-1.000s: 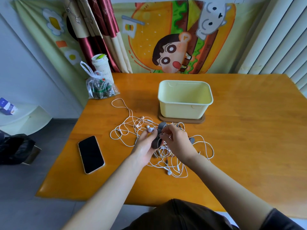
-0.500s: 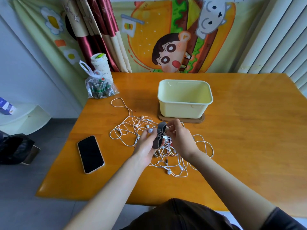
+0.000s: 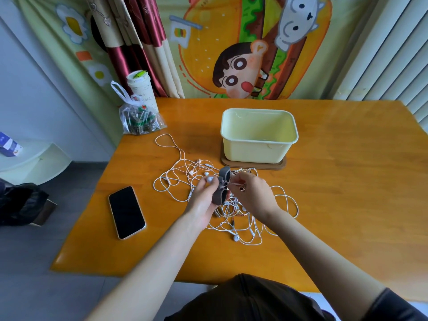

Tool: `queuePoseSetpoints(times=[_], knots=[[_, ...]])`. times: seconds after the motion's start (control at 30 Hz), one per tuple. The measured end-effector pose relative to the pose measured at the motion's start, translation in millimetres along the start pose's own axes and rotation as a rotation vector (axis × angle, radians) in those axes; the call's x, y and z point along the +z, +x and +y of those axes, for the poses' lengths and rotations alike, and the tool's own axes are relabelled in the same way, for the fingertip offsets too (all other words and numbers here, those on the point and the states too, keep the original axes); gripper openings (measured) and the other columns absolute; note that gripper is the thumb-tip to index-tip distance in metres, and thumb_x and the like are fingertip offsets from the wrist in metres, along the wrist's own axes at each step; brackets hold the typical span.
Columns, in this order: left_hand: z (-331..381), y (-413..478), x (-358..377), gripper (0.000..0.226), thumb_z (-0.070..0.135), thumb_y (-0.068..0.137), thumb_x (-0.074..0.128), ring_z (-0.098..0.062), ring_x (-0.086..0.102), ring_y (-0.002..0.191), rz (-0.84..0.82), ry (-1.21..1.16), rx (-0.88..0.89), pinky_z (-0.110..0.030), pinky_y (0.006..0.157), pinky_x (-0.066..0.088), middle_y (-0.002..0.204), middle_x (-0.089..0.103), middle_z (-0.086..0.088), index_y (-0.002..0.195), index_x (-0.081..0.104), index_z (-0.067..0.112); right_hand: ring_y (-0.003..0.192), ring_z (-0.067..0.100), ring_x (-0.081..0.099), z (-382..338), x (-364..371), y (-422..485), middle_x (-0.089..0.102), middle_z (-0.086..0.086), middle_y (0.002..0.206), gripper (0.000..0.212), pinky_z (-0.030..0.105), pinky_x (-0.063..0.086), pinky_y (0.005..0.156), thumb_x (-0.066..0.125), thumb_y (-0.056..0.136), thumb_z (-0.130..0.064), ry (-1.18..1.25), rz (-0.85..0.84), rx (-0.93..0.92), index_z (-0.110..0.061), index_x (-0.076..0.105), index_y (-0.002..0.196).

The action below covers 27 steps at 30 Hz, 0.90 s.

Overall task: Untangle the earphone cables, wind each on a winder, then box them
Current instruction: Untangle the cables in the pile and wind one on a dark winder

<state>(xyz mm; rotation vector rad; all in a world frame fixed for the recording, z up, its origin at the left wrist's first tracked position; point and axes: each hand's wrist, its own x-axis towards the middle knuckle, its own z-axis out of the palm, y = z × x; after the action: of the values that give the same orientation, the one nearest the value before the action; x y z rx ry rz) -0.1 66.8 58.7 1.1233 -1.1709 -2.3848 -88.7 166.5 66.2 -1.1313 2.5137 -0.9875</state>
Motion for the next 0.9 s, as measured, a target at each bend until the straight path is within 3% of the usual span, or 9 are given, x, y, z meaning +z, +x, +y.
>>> queuePoseSetpoints(times=[0.23,0.4,0.57,0.8,0.9], knots=[[-2.2,-0.3,-0.6,0.026,0.016,0.100,0.045,-0.028,0.062,0.104,-0.035,0.054,0.005,-0.035,0.083,0.054,0.121,0.060,-0.019,0.124,0.050,0.008,0.071,0.010,0.052,-0.9,3.8,0.1,0.059,0.002,0.090,0.012,0.007,0.039,0.055,0.052,0.095,-0.011,0.119,-0.048,0.050,-0.005,0.056,0.104],[-3.6,0.3,-2.6,0.027,0.018,0.099,0.048,-0.026,0.063,0.104,-0.044,0.066,-0.010,-0.034,0.082,0.055,0.120,0.062,-0.017,0.123,0.052,0.007,0.072,0.013,0.059,-0.1,0.0,-3.0,0.060,0.001,0.088,0.018,0.009,0.046,0.058,0.061,0.090,-0.014,0.205,-0.115,0.050,-0.007,0.053,0.105],[-6.1,-0.2,-0.8,0.028,0.016,0.095,0.054,-0.028,0.063,0.104,-0.050,0.059,-0.019,-0.036,0.084,0.056,0.118,0.062,-0.018,0.121,0.055,0.006,0.072,0.016,0.064,2.5,-3.6,-6.2,0.063,0.003,0.082,0.011,0.018,0.051,0.064,0.066,0.087,-0.013,0.170,-0.034,0.032,-0.006,0.060,0.093],[-4.6,0.7,-0.1,0.033,0.013,0.093,0.057,-0.027,0.062,0.109,-0.102,0.038,-0.017,-0.037,0.087,0.055,0.120,0.063,-0.015,0.125,0.053,0.013,0.072,0.013,0.059,0.4,-0.7,-8.4,0.061,-0.001,0.082,0.004,0.010,0.047,0.061,0.061,0.089,-0.011,0.157,0.026,0.015,-0.008,0.063,0.091],[-4.3,1.8,-0.6,0.036,0.009,0.091,0.060,-0.028,0.062,0.110,-0.114,0.024,-0.038,-0.037,0.088,0.055,0.120,0.063,-0.016,0.126,0.053,0.013,0.073,0.015,0.062,0.4,0.0,-9.1,0.064,0.001,0.084,0.004,0.019,0.053,0.065,0.059,0.090,-0.011,0.172,0.033,0.009,-0.009,0.063,0.092]])
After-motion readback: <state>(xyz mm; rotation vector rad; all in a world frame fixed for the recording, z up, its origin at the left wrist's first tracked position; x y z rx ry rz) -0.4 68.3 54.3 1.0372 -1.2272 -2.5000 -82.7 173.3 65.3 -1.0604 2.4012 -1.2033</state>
